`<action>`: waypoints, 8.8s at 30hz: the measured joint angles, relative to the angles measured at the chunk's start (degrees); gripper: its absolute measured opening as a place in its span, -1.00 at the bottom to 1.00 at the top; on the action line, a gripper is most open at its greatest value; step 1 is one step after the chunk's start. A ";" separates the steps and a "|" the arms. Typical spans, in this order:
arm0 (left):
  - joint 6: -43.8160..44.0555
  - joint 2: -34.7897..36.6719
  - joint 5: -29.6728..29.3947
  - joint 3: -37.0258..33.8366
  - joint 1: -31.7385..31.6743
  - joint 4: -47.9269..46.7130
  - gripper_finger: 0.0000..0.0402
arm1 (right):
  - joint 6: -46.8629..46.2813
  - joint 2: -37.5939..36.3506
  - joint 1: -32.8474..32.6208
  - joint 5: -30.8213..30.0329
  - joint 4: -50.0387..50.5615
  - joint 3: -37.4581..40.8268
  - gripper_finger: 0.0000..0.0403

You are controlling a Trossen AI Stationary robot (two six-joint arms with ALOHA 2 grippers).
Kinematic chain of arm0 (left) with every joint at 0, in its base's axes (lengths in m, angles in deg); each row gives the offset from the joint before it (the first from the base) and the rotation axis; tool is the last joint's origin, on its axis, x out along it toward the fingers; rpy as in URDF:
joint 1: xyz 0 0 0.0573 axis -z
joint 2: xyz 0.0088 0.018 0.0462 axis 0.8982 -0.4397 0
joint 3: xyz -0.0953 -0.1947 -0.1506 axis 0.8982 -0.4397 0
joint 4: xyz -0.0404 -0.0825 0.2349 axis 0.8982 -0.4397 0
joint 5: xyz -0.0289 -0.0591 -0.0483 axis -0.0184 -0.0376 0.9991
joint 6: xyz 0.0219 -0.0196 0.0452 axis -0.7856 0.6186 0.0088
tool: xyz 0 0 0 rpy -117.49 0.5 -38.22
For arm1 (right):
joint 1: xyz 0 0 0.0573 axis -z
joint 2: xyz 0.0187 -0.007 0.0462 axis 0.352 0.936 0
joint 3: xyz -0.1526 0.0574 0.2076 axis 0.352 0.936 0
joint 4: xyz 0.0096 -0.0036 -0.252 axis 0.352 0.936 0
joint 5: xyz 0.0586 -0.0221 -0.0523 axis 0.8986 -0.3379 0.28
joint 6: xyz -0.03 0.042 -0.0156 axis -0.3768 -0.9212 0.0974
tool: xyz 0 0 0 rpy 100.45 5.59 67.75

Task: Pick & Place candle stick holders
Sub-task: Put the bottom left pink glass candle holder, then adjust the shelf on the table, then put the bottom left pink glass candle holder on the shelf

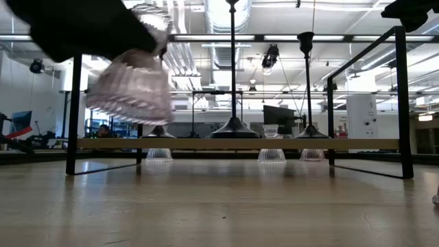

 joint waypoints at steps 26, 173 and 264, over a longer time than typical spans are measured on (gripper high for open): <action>8.40 -5.27 -5.23 -8.77 9.97 7.69 -0.45 | 0.00 -0.02 0.01 0.01 -0.02 0.00 -0.69; -14.26 3.36 28.94 19.44 3.98 -38.33 -0.12 | 0.00 0.00 -0.01 0.01 -0.02 -0.02 -0.69; -11.78 -5.90 25.53 34.29 -17.03 -68.28 -0.90 | 0.00 0.00 -0.01 0.01 -0.02 -0.02 -0.69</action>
